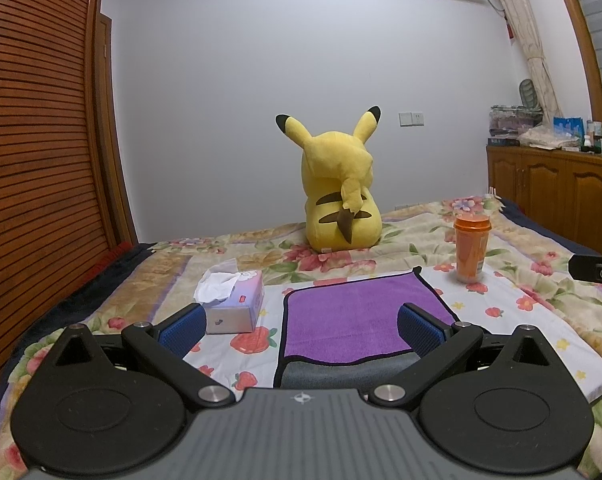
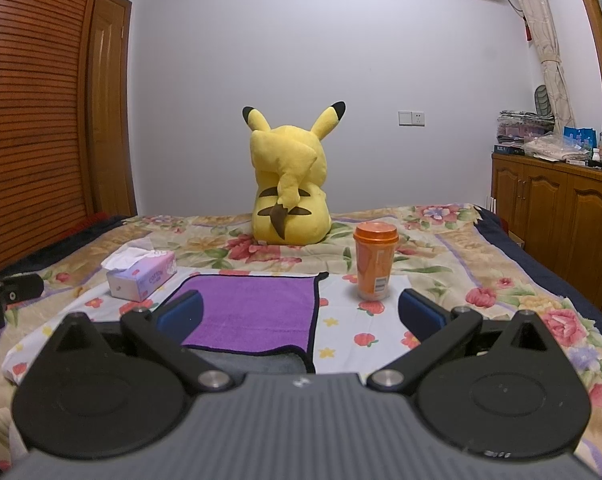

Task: Fold towel

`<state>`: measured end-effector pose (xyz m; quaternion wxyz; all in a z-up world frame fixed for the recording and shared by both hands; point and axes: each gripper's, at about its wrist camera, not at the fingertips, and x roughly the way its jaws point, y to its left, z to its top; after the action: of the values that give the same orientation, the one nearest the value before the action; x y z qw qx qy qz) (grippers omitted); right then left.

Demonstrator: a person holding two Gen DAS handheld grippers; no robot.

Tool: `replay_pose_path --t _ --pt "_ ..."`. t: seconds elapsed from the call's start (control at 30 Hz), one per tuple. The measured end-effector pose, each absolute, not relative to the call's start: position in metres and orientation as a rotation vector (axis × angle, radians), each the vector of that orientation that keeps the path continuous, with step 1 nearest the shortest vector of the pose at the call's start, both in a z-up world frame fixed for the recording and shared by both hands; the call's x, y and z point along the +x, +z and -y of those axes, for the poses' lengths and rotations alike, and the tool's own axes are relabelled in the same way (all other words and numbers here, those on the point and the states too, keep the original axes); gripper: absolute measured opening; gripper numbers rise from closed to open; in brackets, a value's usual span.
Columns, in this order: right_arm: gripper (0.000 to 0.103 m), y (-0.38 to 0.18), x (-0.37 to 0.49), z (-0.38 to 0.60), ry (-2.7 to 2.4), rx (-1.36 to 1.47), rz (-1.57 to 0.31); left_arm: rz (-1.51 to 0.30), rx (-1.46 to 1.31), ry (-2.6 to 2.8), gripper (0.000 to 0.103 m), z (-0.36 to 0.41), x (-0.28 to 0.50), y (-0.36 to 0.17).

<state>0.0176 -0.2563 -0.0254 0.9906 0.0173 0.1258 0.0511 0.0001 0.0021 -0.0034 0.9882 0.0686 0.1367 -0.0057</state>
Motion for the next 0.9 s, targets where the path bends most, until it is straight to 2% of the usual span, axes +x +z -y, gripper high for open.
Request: replay_pose_path --t 0.9 --pt "0.103 -0.037 0.041 0.246 0.1 0.006 -0.309 -0.399 0.135 -0.08 0.103 -0.001 0.028 -0.026"
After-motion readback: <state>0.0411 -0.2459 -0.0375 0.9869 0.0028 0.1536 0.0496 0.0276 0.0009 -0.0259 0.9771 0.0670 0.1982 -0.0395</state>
